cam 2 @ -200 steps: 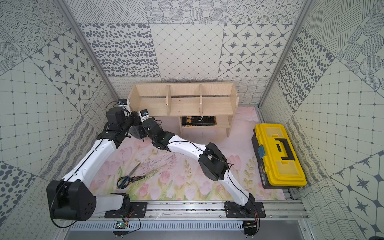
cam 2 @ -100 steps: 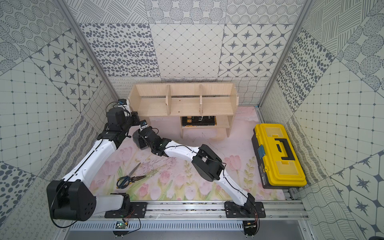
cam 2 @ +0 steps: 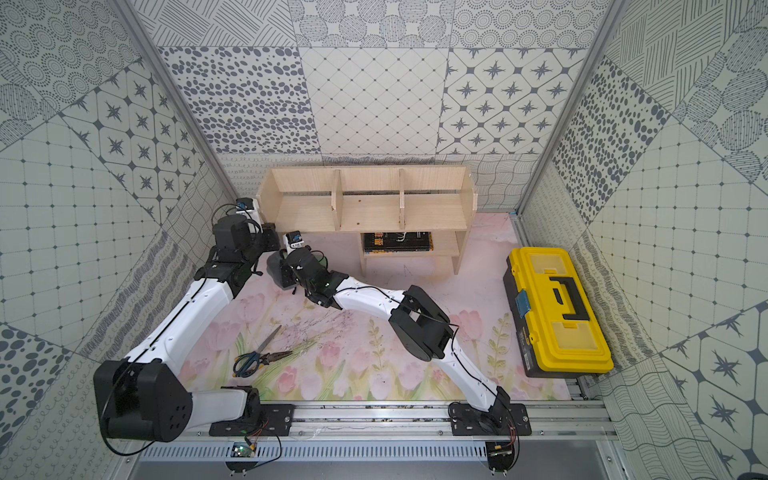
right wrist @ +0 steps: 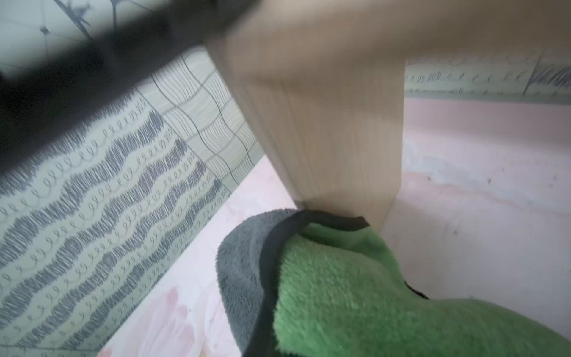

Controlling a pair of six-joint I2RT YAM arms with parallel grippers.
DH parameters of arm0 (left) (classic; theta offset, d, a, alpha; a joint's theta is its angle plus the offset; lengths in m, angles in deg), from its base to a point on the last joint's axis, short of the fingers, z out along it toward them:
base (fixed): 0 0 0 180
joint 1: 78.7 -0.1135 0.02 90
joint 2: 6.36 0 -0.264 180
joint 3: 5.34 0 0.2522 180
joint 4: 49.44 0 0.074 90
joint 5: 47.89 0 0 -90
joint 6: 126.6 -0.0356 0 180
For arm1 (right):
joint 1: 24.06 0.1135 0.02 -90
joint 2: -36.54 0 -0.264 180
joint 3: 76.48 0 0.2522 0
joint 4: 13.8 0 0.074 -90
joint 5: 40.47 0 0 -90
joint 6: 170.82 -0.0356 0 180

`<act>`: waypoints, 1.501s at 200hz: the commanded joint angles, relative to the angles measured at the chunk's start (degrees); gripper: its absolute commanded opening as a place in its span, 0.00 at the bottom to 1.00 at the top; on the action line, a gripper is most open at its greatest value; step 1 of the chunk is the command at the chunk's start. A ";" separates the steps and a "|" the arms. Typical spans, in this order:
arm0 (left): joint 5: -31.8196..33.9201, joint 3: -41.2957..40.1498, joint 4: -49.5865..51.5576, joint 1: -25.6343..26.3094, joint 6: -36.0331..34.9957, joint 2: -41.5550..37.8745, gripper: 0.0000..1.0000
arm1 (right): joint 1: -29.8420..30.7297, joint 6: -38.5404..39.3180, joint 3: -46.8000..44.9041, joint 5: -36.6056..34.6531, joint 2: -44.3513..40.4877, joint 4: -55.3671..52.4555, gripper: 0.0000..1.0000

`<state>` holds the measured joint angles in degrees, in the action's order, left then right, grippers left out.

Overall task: Wipe the bookshelf clean with a cloth
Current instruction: Wipe the dust from the shelf.

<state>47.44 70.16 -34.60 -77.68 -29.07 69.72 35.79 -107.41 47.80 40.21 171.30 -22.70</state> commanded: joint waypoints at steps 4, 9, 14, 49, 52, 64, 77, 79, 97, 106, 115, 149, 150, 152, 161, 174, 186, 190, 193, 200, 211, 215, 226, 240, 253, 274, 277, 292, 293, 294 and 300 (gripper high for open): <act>-13.08 -0.30 -2.44 0.31 13.31 0.54 0.00 | 0.19 0.17 1.01 0.16 -1.06 1.57 0.00; -13.00 -0.30 -2.40 0.22 13.26 0.52 0.00 | 0.06 0.64 1.46 -0.22 -1.51 0.98 0.00; -12.91 -0.30 -2.28 0.26 13.18 0.56 0.00 | -0.12 1.17 1.82 -0.47 -2.08 0.63 0.00; -12.83 -0.21 -2.38 0.25 13.21 0.91 0.00 | -2.38 2.06 -1.15 -3.32 -8.29 1.51 0.00; -12.88 -0.19 -2.39 0.30 13.26 0.96 0.00 | -2.52 2.07 -2.06 -3.75 -9.11 2.09 0.00; -13.01 -0.30 -2.35 0.24 13.30 1.09 0.00 | -3.13 2.62 -6.21 -5.14 -12.54 4.72 0.00; -12.86 -0.36 -2.38 0.26 13.21 1.31 0.00 | -3.66 3.95 -10.91 -8.02 -16.35 6.74 0.00; -12.79 -0.38 -2.33 0.23 13.15 1.35 0.00 | -3.75 4.10 -11.53 -8.53 -16.91 6.87 0.00; -12.43 -0.39 -2.29 0.26 12.88 1.71 0.00 | -5.07 5.34 -17.95 -12.11 -22.27 7.84 0.00; -12.35 -0.39 -2.30 0.29 12.74 1.68 0.00 | -5.95 5.49 -21.67 -13.17 -25.15 9.11 0.00; -12.27 -0.38 -2.25 0.29 12.65 1.54 0.00 | -6.89 5.18 -25.30 -14.24 -28.06 9.95 0.00; -11.95 -0.56 -2.38 0.27 12.33 1.26 0.00 | -10.38 0.78 -34.22 -13.68 -32.94 10.45 0.00; -11.93 -0.56 -2.39 0.24 12.33 1.27 0.00 | -10.38 0.72 -34.36 -13.61 -32.87 10.48 0.00; -11.92 -0.56 -2.38 0.26 12.33 1.20 0.00 | -10.40 0.72 -34.70 -13.46 -32.78 10.51 0.00; -11.86 -0.55 -2.31 0.15 12.25 1.42 0.00 | -10.24 0.79 -35.52 -12.63 -31.88 10.19 0.00; -11.91 -0.56 -2.38 0.17 12.29 1.62 0.00 | -9.61 0.53 -35.92 -11.81 -29.92 8.93 0.00; -11.86 -0.56 -2.31 0.12 12.16 1.71 0.00 | -8.77 0.61 -36.52 -11.38 -28.28 8.52 0.00; -11.71 -0.65 -2.28 0.18 12.08 1.69 0.00 | -8.50 0.58 -36.72 -11.34 -27.80 8.50 0.00; -11.68 -0.65 -2.25 0.14 12.07 1.71 0.00 | -8.42 0.53 -36.77 -11.27 -27.43 8.50 0.00; -11.63 -0.73 -2.30 0.17 11.96 1.62 0.00 | -8.31 0.41 -36.55 -11.04 -26.64 7.91 0.00; -11.49 -0.74 -2.29 0.31 11.98 1.62 0.00 | -8.35 1.09 -35.17 -11.18 -26.20 6.40 0.00; -11.48 -0.74 -2.31 0.23 12.02 1.60 0.00 | -8.36 1.80 -34.42 -11.36 -26.28 5.95 0.00; -11.07 -0.91 -2.41 0.43 12.03 1.54 0.00 | -8.44 4.89 -31.53 -12.12 -27.05 4.48 0.00; -10.01 -1.22 -2.49 1.02 11.21 1.27 0.00 | -8.46 8.85 -26.63 -13.66 -28.27 1.78 0.00; -9.98 -1.16 -2.37 1.08 10.93 1.31 0.00 | -8.52 12.12 -23.03 -14.46 -29.28 0.50 0.00; -10.07 -1.00 -2.24 1.06 10.93 1.35 0.00 | -8.23 14.90 -19.87 -14.40 -30.65 -0.17 0.00; -10.16 -0.96 -2.26 1.01 10.86 1.31 0.00 | -8.12 15.09 -19.80 -14.33 -30.83 0.00 0.00; -10.75 -0.96 -2.48 0.94 10.84 1.64 0.00 | -7.41 15.91 -20.50 -13.43 -31.59 1.45 0.00; -10.71 -0.94 -2.44 0.97 10.84 1.68 0.00 | -7.36 15.98 -20.60 -13.43 -31.58 1.59 0.00; -10.74 -0.93 -2.38 0.99 10.84 1.74 0.00 | -7.33 16.01 -20.69 -13.48 -31.58 1.70 0.00; -10.79 -0.84 -2.39 1.00 10.85 1.92 0.00 | -7.00 16.29 -21.21 -13.64 -31.51 2.15 0.00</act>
<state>47.87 69.52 -37.09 -77.60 -29.18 70.48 27.82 -95.15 25.35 27.82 142.84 -26.88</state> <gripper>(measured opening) 0.169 0.064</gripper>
